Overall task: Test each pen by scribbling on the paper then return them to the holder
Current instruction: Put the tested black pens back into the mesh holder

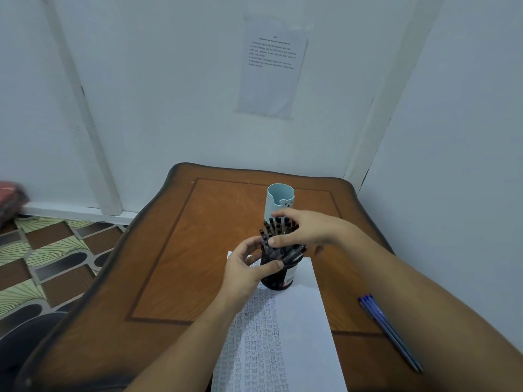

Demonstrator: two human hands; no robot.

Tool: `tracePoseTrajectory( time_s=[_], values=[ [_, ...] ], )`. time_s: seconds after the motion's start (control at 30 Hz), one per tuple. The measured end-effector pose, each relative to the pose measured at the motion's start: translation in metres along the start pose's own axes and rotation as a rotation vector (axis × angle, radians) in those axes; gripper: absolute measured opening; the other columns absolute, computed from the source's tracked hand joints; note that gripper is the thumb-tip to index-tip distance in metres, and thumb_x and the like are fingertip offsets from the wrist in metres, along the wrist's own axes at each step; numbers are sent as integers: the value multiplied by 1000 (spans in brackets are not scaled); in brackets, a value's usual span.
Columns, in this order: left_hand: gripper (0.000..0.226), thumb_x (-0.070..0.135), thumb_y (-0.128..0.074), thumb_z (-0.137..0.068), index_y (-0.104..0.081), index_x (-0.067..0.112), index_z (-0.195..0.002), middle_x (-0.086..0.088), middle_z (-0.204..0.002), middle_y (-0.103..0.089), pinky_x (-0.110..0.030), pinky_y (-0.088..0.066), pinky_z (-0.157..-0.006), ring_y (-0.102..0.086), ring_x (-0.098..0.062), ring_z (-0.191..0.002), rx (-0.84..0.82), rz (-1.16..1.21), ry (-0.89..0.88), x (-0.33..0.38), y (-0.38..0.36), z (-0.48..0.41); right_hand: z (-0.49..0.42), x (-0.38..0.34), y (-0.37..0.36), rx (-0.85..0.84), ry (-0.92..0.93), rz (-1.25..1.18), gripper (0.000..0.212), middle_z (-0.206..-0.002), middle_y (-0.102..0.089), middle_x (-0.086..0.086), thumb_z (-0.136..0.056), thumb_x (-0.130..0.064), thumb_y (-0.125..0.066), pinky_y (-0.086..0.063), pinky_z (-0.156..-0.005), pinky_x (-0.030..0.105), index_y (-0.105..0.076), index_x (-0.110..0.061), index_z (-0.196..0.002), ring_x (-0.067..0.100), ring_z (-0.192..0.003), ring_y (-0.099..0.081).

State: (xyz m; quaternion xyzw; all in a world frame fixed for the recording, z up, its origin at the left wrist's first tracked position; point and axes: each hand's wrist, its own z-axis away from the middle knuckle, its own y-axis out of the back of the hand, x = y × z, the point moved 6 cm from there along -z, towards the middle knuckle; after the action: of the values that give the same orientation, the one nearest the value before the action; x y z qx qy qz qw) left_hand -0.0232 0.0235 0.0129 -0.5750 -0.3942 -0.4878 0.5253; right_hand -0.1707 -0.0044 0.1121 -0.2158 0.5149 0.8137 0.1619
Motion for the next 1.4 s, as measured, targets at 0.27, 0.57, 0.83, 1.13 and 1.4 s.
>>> tracePoseTrajectory(
  time_s=[0.27, 0.57, 0.83, 1.13, 1.4],
  values=[
    [64, 7, -90, -57, -65, 22, -114, 2, -114, -70, -51, -53, -92, -64, -18, -110, -10, -4, -3, 0, -1, -1, 9, -14, -1, -101, 216, -60, 63, -133, -53, -11, -80, -4, -65, -54, -90, 31, -57, -44, -129, 14, -119, -54],
    [57, 0, -84, -69, -64, 27, -115, 12, -112, -68, -41, -54, -92, -64, -13, -110, -26, 17, -17, -1, -4, 4, 20, 41, -19, 5, 228, -799, 72, -139, -51, 5, -68, -11, -58, -55, -91, 50, -51, -36, -135, 32, -122, -58],
    [67, 9, -83, -74, -54, 42, -124, 16, -121, -61, -20, -52, -83, -62, -2, -108, -87, -68, -85, -3, -8, 11, 17, 74, -63, 95, 238, -1200, 81, -139, -56, 5, -67, -3, -52, -55, -90, 50, -45, -30, -143, 27, -128, -54],
    [88, 30, -92, -55, -43, 54, -124, 35, -111, -59, -28, -57, -82, -67, 0, -94, -90, -463, -166, 4, -16, 5, 15, 81, -87, 283, 151, -773, 76, -139, -54, -12, -76, -12, -64, -53, -94, 33, -41, -33, -146, 11, -129, -52],
    [85, 40, -94, -48, -47, 55, -118, 30, -103, -63, -15, -50, -77, -63, 8, -93, 11, -522, -194, 7, -4, -2, 22, 90, -103, 350, 53, -357, 61, -134, -49, -20, -93, -16, -62, -40, -97, 12, -41, -24, -150, -3, -123, -47]
  ],
)
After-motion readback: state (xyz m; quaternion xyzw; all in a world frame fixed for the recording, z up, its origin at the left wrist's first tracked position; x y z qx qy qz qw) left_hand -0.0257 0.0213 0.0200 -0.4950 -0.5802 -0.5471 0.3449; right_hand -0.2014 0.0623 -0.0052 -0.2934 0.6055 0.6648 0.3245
